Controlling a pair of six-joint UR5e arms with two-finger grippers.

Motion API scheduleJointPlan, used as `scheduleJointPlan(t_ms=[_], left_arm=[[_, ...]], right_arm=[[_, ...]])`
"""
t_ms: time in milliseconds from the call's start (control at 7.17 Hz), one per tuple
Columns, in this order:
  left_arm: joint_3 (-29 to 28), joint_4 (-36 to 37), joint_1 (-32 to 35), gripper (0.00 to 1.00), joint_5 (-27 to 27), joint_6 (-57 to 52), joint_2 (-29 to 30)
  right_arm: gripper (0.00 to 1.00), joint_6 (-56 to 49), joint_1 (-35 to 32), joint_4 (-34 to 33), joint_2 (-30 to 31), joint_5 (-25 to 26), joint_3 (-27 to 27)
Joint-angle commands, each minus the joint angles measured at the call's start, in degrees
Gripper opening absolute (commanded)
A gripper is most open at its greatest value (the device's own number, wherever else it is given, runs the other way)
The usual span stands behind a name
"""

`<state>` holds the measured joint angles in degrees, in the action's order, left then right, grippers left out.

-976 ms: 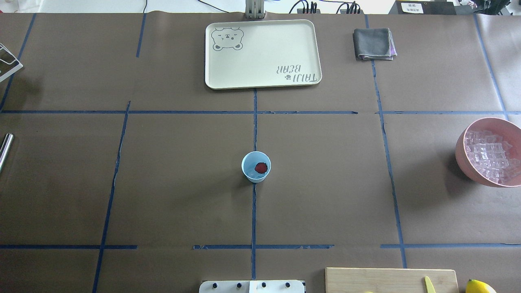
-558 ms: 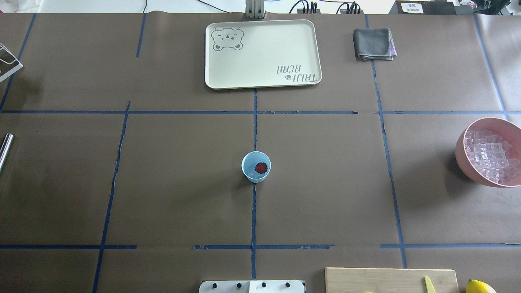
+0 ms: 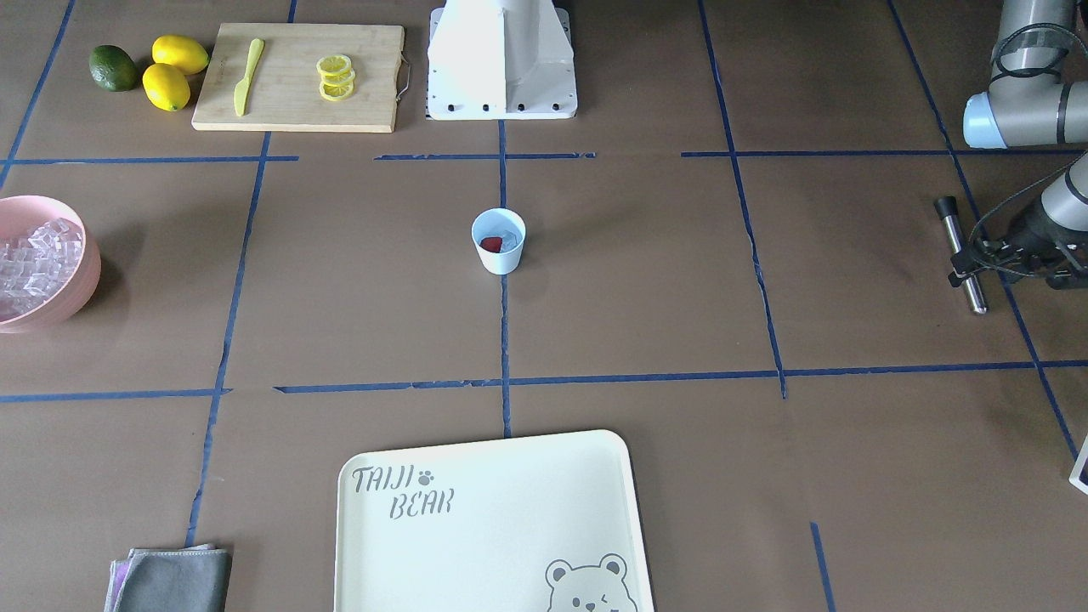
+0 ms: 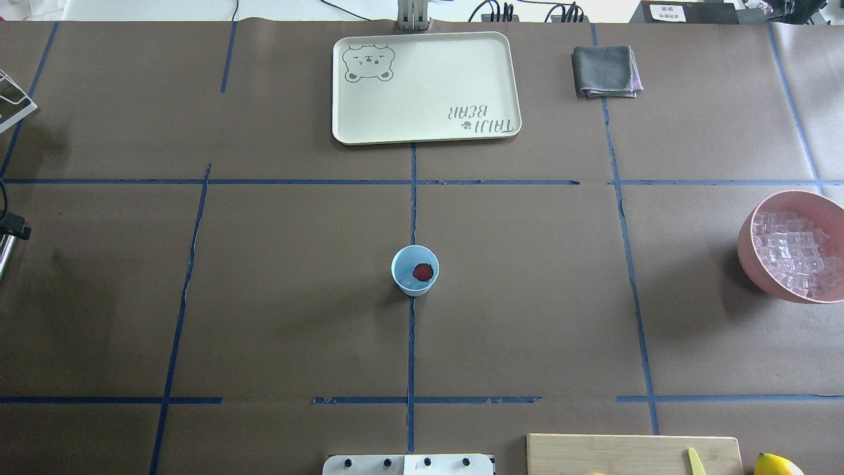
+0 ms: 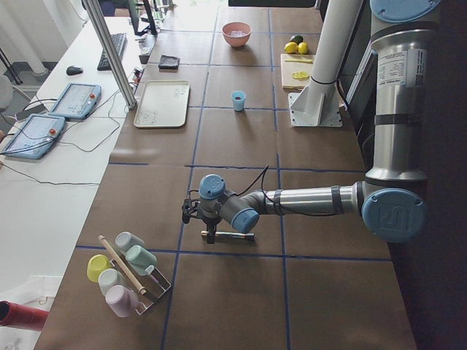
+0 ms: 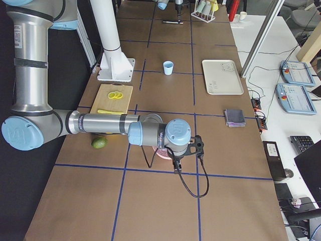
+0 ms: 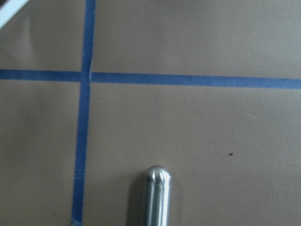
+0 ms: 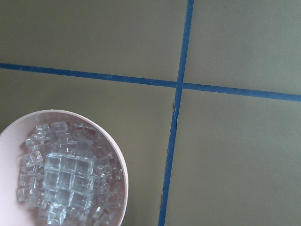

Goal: Mash ice and strawberries in cup
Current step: 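Grasp the steel pestle with the left gripper and lift it upright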

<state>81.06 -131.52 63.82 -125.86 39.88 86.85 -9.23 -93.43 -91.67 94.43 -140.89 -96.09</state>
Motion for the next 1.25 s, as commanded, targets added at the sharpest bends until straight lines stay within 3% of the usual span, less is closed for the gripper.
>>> scheduleJointPlan(t_ms=[0,418,836,1115], left_arm=[[-2.74,-3.65,-0.45,1.0,0.36,0.55,-0.36],[-3.1,-3.65,-0.54,0.99,0.36,0.9,-0.36],[-3.1,-3.74,-0.63,0.75,0.36,0.82,-0.27],[-3.01,-3.65,-1.24,0.72,0.36,0.73,-0.27]], right_arm=[[0.99,0.0,0.0,0.0,-0.13,0.0,-0.06],[0.99,0.0,0.0,0.0,-0.3,0.0,0.03],[0.99,0.0,0.0,0.0,-0.3,0.0,0.03],[0.99,0.0,0.0,0.0,-0.3,0.09,0.11]])
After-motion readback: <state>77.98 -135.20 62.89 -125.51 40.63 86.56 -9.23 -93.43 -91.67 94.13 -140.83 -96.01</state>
